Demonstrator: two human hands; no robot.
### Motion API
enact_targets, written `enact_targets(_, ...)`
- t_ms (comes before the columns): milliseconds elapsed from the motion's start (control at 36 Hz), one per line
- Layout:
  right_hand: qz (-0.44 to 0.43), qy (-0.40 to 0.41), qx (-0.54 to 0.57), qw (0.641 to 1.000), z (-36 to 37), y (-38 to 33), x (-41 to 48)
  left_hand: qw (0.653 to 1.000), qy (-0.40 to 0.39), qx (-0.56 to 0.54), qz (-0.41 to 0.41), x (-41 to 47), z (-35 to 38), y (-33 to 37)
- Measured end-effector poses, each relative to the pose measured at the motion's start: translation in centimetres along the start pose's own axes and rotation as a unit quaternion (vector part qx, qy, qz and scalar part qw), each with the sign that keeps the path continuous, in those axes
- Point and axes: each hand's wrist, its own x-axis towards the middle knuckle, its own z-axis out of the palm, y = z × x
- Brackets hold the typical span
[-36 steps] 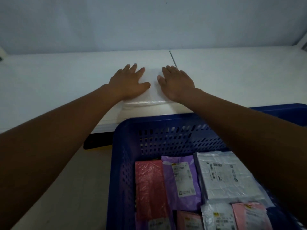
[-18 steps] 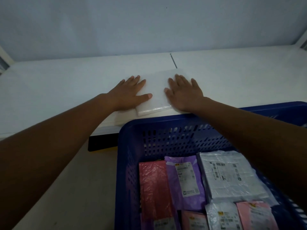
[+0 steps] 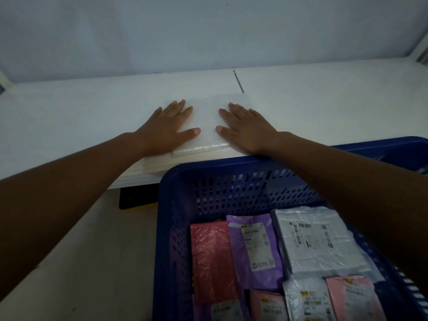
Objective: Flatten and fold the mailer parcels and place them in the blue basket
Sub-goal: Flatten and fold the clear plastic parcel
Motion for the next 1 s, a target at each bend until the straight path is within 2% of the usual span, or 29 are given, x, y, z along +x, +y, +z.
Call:
enact_targets(111,-0.021,0.094,0.006,0.995,-0.9,1.0,-0.9,0.986,0.114,-0.096,0.073,-1.4,-0.4,0.4)
enact_targets(167,-0.007,0.134,0.036,0.990,-1.0,1.8,-1.3,0.976,0.145,-0.101,0.128,-2.1,-0.8,0.7)
enact_targets(250,0.023,0.160,0.124,0.979,-0.6,2.4,-1.5,0.972,0.116,-0.069,0.191,-2.9,-1.0,0.9)
enact_targets(361,0.024,0.130,0.082,0.988,-0.6,1.9,-1.3,0.967,0.056,-0.014,0.250,-3.0,-0.7,0.9)
enact_targets(417,0.035,0.121,0.059,0.990,-0.5,2.1,-1.2,0.973,0.029,0.001,0.229,-2.8,-0.4,0.8)
enact_targets(556,0.045,0.100,0.089,0.990,-0.4,2.5,-1.3,0.986,0.004,0.005,0.165,-2.6,0.0,0.6)
enact_targets(667,0.083,0.135,0.171,0.972,-0.5,2.9,-1.5,0.993,0.005,-0.048,0.111,-1.9,0.2,0.4)
enact_targets(750,0.102,0.133,0.245,0.955,-0.7,3.0,-1.6,0.992,0.008,-0.073,0.102,-1.6,0.5,0.1)
enact_targets(806,0.093,0.101,0.277,0.951,-0.8,2.9,-1.6,0.990,0.020,-0.105,0.089,-1.6,0.4,-0.1)
enact_targets(889,0.067,0.060,0.263,0.961,-0.7,3.2,-1.5,0.986,0.063,-0.141,0.068,-1.8,0.4,-0.2)
enact_targets(1000,0.060,0.078,0.263,0.960,-0.5,3.7,-1.1,0.973,0.145,-0.172,0.048,-2.0,0.5,-0.2)
